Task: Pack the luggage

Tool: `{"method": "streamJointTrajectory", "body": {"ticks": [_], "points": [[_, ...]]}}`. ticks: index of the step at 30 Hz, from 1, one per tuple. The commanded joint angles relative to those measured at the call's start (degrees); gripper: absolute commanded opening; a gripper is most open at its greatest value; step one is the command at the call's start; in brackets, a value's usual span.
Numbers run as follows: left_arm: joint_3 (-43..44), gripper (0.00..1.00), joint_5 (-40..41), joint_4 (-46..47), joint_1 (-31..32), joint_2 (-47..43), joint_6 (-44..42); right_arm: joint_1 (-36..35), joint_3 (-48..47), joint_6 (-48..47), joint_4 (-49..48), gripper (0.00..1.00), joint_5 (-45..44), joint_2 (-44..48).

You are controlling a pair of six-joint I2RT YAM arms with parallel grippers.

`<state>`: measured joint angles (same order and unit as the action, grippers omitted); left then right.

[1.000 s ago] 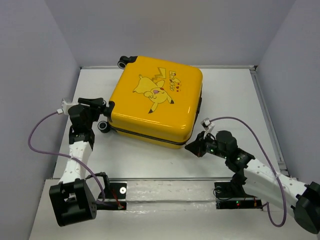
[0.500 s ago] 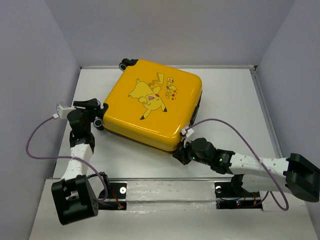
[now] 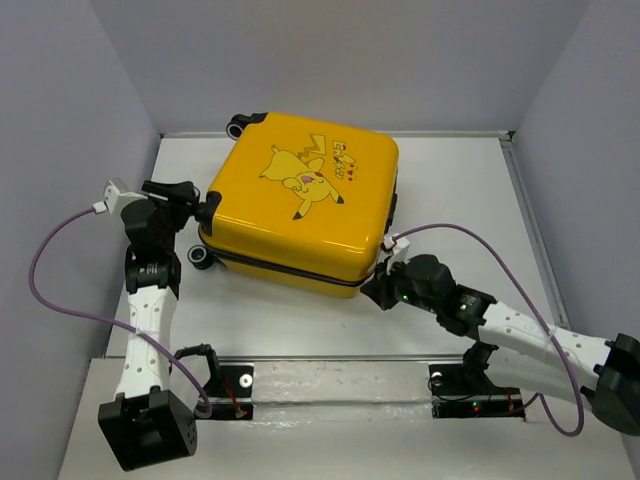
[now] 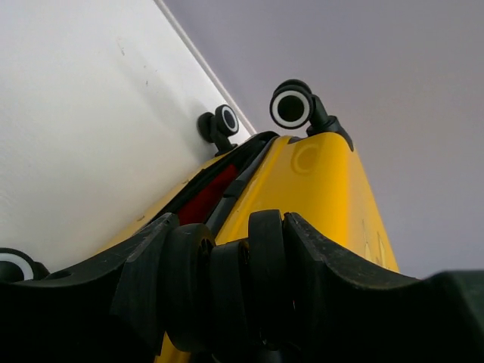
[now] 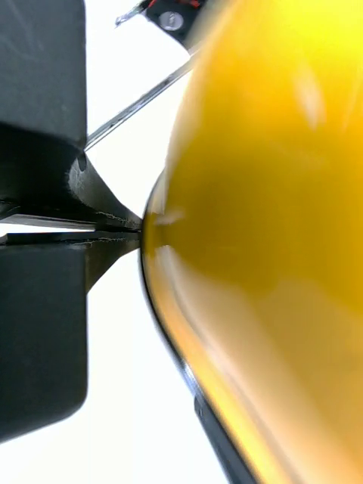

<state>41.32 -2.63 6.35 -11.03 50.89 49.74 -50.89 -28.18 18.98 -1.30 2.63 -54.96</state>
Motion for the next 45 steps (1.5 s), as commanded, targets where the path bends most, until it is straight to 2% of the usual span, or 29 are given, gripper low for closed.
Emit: {"method": "streamJointTrajectory", "body": {"ticks": [1,3,4,6,7,9,10,11,14,17,20,22,24,27,28,30,31,33,36,39,40,43,45], "points": [[0.88,0.06,-2.89,1.91,-1.71,1.66,-7.99,1.05,-1.88,-0.70,-9.61,0.07,-0.43,7.67],[-1.59,0.08,-8.40,5.32,-6.17,3.67,-5.98,1.06,-1.61,-0.96,-7.94,0.07,-0.52,9.07],[-1.51,0.20,-10.35,5.43,-6.98,4.38,-5.71,1.06,-1.44,-0.97,-7.58,0.07,-0.09,9.08],[-1.77,0.32,-12.56,5.69,-7.17,5.61,-5.53,1.06,-1.35,-0.44,-7.58,0.07,0.88,7.77],[-2.29,0.38,-12.75,6.13,-7.17,5.62,-5.18,1.06,-1.35,-0.35,-7.66,0.07,1.32,7.24],[-2.74,0.41,-10.92,5.78,-7.25,5.88,-5.79,1.06,-1.00,-0.18,-8.01,0.07,1.06,6.71],[-2.65,0.49,-10.55,5.69,-7.25,6.23,-6.31,1.06,-0.91,-0.26,-8.36,0.07,0.80,6.79],[-2.13,0.69,-10.98,5.26,-7.17,6.67,-6.58,1.06,-0.99,-0.35,-8.37,0.07,0.97,6.88],[-0.02,0.93,-12.75,4.82,-7.25,6.68,-7.63,1.06,-1.08,-0.09,-8.28,0.07,2.02,6.62],[4.71,0.99,-8.30,0.53,-6.21,1.60,-11.39,1.06,-0.47,0.88,-8.28,0.07,2.99,5.92],[7.80,0.99,-1.78,-2.47,-2.09,-2.63,-15.01,1.06,1.20,1.93,-8.28,0.07,3.87,6.35],[9.56,0.99,1.75,-4.15,3.62,-6.06,-18.26,1.06,2.43,2.28,-8.02,0.07,3.52,7.41],[10.45,0.93,-0.51,-5.64,8.54,-7.29,-20.37,1.06,4.01,2.99,-7.40,0.07,4.04,8.11],[10.45,0.78,-2.02,-10.99,26.51,-9.40,-24.59,1.06,6.03,4.92,-7.31,0.07,4.49,9.60],[9.32,0.73,-3.68,-12.23,29.89,-9.93,-26.16,1.06,6.73,5.18,-7.23,0.07,4.40,9.78],[7.90,0.71,-3.87,-13.72,38.05,-11.86,-26.71,1.06,7.35,5.45,-6.96,0.07,4.75,9.96],[7.46,0.69,-2.48,-15.12,38.10,-12.31,-26.36,1.06,7.53,5.54,-6.87,0.07,5.01,10.05],[5.45,0.61,-2.72,-16.80,43.35,-13.53,-25.83,1.06,8.32,5.89,-6.70,0.07,4.84,10.57],[0.88,0.59,-5.54,-16.46,49.51,-12.58,-24.86,1.06,8.58,6.07,-6.08,0.07,4.57,11.54],[-2.81,0.60,-4.05,-14.80,56.26,-10.73,-24.60,1.06,8.50,5.54,-5.29,0.21,4.57,11.98],[-3.52,0.60,-3.52,-13.92,57.60,-9.68,-24.42,1.06,8.06,5.19,-4.68,0.30,4.66,11.81],[-4.84,0.60,-4.48,-11.45,59.80,-7.14,-24.95,1.06,7.10,3.96,-4.59,0.41,4.92,10.32],[-4.76,0.60,-5.10,-10.92,60.16,-5.29,-25.21,1.06,6.48,2.82,-4.59,0.43,4.66,8.04]]}}
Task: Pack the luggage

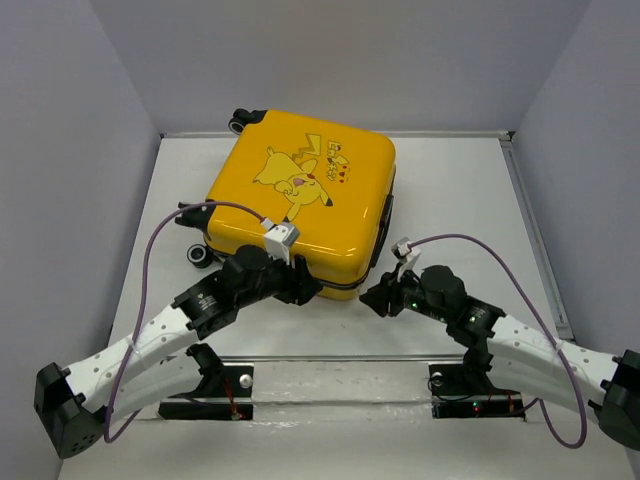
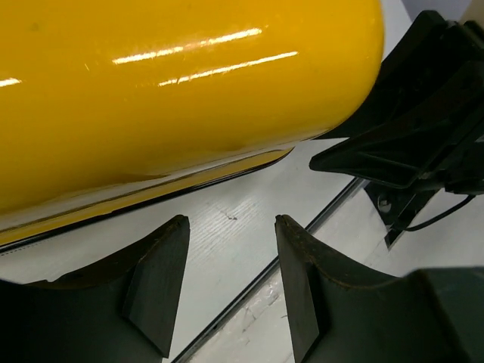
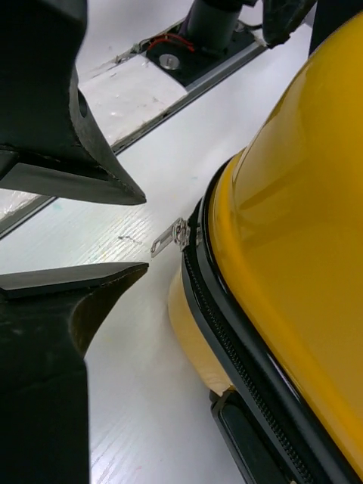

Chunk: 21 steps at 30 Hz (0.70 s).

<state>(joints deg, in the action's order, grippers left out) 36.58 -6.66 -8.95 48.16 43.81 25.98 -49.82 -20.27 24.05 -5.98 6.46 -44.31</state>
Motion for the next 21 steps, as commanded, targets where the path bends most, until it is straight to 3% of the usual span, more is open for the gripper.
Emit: {"method": "streamJointTrajectory", "body": {"ticks": [1,9,21], "points": [[0.16,0.60,-1.17,4.38,1.06,2.32,-1.54,-0.01,-1.78,-2.69,0.09,0.43,0.92,-3.49],[-0.98,0.59,-2.04,6.57,1.32,2.86,-0.14,-0.01,-4.16,-4.63,-2.10,0.46,-1.54,-7.01],[-1.77,0.57,0.59,7.46,4.13,4.61,0.83,-0.01,0.49,-1.91,-21.17,0.50,-1.53,-12.46]]}}
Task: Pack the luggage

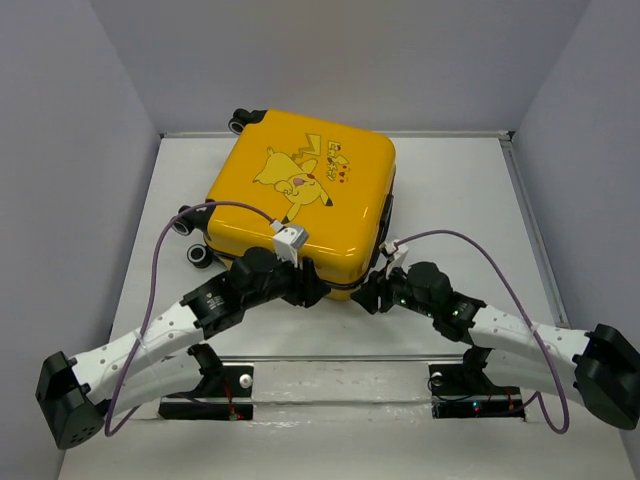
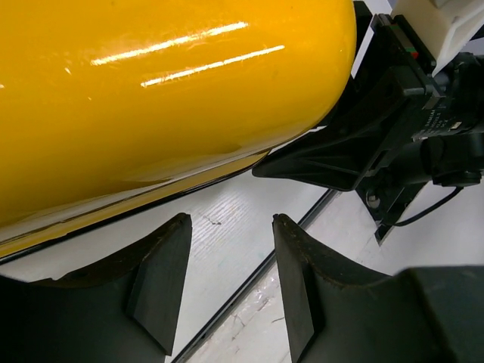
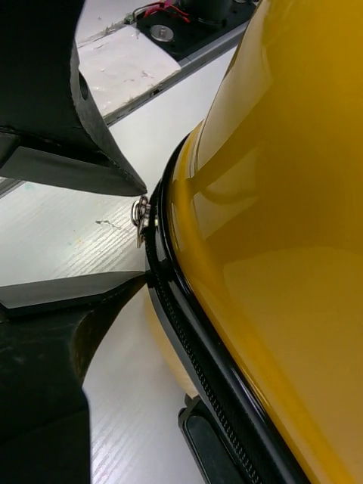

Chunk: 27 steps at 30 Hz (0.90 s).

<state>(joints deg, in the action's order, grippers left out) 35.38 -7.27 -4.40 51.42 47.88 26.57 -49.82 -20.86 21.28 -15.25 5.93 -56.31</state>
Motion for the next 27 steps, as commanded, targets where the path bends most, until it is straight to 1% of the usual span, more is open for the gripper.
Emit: {"method": "streamJointTrajectory", "body": {"ticks": [1,3,6,9,12,13,16,17,19,20,21,24,27], "points": [[-0.57,0.57,1.38,3.00,1.14,0.64,0.41,-0.01,1.17,1.13,-12.61,0.50,-1.71,-0.72],[-0.66,0.57,1.90,3.61,1.32,0.90,0.50,-0.01,1.87,1.48,-13.75,0.50,-2.94,-0.73],[-0.83,0.57,2.43,4.05,1.49,1.16,1.12,-0.01,3.80,3.33,-18.23,0.50,-3.74,-0.81],[-0.66,0.56,2.78,6.42,1.49,2.39,1.29,-0.01,5.21,5.44,-22.97,0.47,-3.92,-1.51],[-0.31,0.56,2.52,7.65,1.58,3.36,1.38,-0.01,5.74,7.11,-27.11,0.37,-3.47,-2.65],[-0.13,0.56,2.61,7.92,1.67,3.97,1.38,-0.01,6.18,7.89,-28.77,0.30,-3.56,-3.01],[0.13,0.56,2.61,8.45,1.76,4.85,1.30,-0.01,6.71,8.78,-31.59,0.21,-3.12,-3.19],[0.39,0.56,2.52,8.71,1.84,4.94,1.21,-0.01,7.15,9.39,-32.21,0.15,-2.69,-3.19],[0.83,0.56,2.52,8.80,1.84,5.73,0.60,-0.01,7.68,10.01,-33.70,0.10,-2.42,-2.84],[1.01,0.56,2.52,8.80,1.84,6.08,0.50,-0.01,7.85,10.10,-33.54,0.07,-2.33,-2.57],[1.53,0.56,2.61,8.89,1.93,6.61,0.33,-0.01,7.94,10.10,-33.45,0.07,-1.98,-2.31],[2.50,0.56,3.05,9.32,1.93,7.58,-0.02,-0.01,8.20,9.66,-30.56,0.07,-1.89,-0.56],[3.29,0.55,2.87,10.37,1.93,8.37,-0.20,-2.02,8.21,8.96,-26.69,0.07,-2.77,1.64]]}}
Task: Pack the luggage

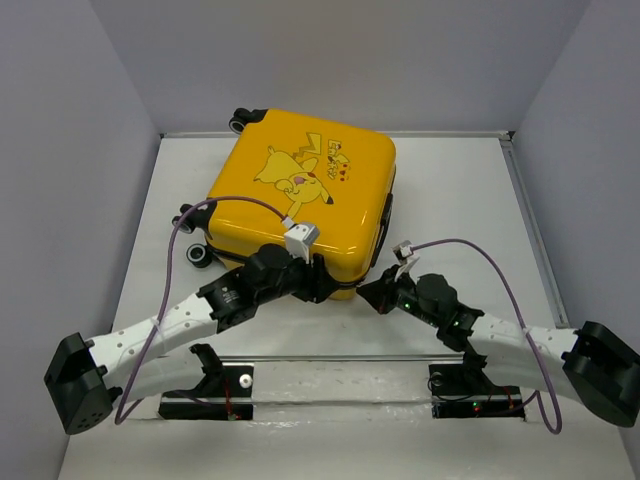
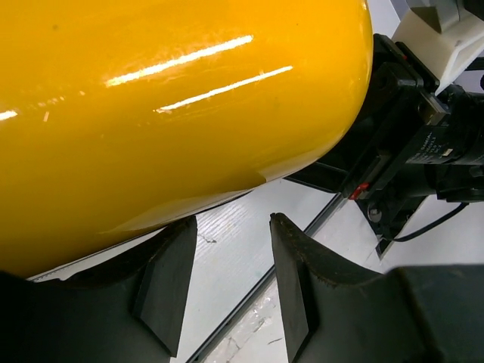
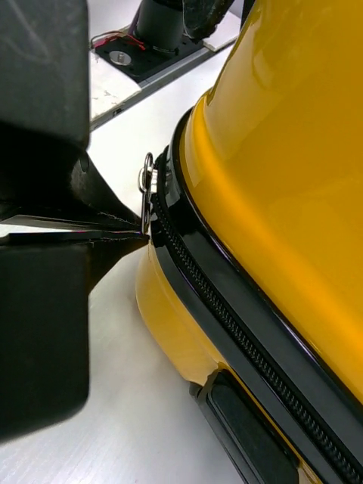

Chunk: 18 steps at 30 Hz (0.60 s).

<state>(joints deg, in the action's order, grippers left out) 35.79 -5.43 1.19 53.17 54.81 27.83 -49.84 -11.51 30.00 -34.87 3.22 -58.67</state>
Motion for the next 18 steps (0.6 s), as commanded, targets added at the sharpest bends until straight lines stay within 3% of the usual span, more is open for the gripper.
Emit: {"method": "streamJointTrajectory", "body": {"ticks": [1,5,6,7,9,18], "points": [[3.14,0.55,0.95,5.13,0.18,2.23,-1.47,-2.53,-0.97,0.06,-5.22,0.07,-0.58,4.53],[4.37,0.55,0.60,5.84,0.36,3.73,-1.64,-4.65,-1.15,-0.38,2.16,0.10,-2.95,6.99],[4.46,0.54,0.60,5.84,0.45,3.73,-1.73,-4.65,-1.06,-0.38,3.66,0.18,-2.96,7.69],[4.29,0.54,0.60,5.93,0.45,3.55,-1.73,-4.65,-0.80,-0.90,6.02,0.39,-4.96,9.53],[4.02,0.54,0.60,5.93,0.53,3.38,-1.73,-4.65,-0.62,-1.43,7.62,0.51,-5.51,11.21],[3.14,0.54,0.51,5.84,0.71,2.24,-1.12,-4.65,-6.94,-6.00,8.07,0.54,-6.56,5.77]]}}
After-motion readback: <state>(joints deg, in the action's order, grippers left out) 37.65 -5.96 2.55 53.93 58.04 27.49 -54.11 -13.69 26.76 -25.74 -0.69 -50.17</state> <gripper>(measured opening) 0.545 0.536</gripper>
